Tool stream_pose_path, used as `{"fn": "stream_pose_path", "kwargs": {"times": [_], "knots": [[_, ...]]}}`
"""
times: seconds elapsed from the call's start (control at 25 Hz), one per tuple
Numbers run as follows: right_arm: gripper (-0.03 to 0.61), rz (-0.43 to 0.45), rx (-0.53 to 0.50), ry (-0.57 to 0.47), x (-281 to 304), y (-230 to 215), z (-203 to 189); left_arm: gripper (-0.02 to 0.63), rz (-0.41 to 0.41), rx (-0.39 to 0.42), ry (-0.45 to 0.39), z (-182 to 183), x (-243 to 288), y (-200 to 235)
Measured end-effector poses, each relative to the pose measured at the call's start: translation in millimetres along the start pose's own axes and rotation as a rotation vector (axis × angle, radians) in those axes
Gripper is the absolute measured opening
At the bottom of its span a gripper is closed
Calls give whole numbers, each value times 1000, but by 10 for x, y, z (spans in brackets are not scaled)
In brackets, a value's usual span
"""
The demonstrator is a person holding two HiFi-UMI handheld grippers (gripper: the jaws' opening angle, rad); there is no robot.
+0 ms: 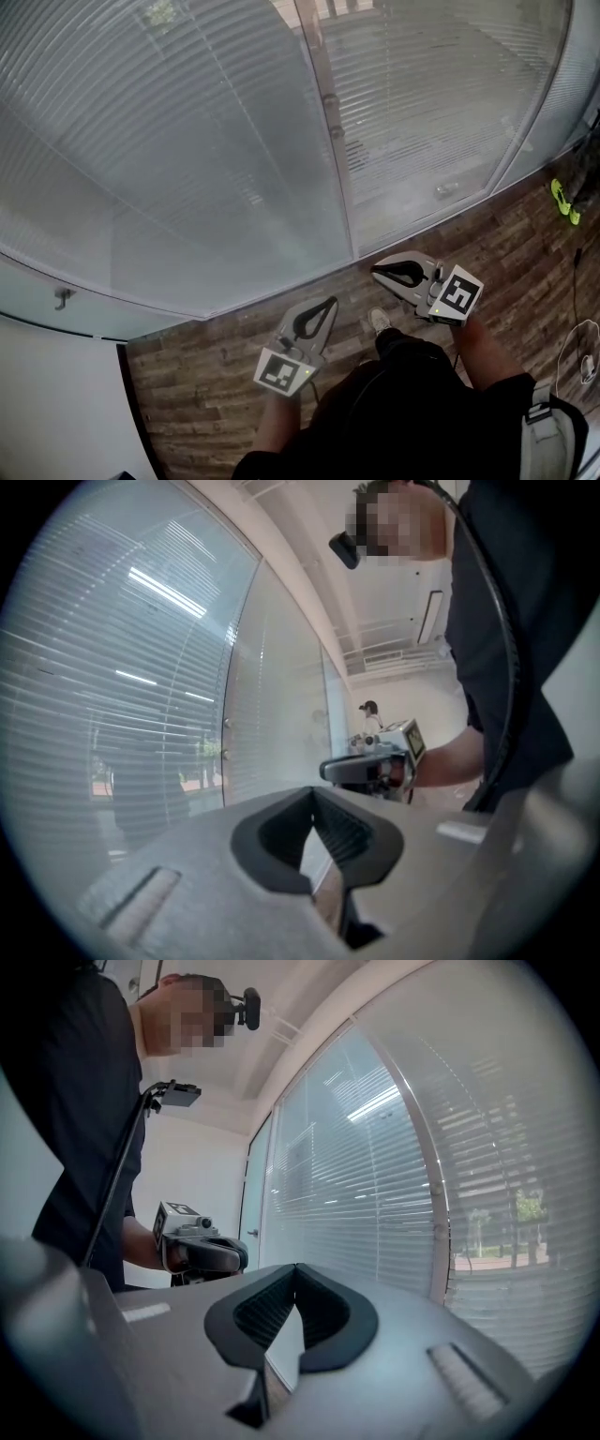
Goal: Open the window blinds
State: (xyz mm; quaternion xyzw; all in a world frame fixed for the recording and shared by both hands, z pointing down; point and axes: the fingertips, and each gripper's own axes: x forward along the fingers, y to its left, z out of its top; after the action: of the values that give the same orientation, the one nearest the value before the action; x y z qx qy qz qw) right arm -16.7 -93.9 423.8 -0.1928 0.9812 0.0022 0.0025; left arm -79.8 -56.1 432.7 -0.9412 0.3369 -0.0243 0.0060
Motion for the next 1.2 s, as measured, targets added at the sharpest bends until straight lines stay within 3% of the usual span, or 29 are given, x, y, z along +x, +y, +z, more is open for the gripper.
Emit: {"fn": "stream_pose_path", "kwargs": {"times": [0.76,1.2], "knots": [[5,68,-15,-30,362,-1349,107,5,168,20,27,109,772,1078],[5,35,-210,49,460,-1972,214,5,222,42,24,132,1127,1258]]}}
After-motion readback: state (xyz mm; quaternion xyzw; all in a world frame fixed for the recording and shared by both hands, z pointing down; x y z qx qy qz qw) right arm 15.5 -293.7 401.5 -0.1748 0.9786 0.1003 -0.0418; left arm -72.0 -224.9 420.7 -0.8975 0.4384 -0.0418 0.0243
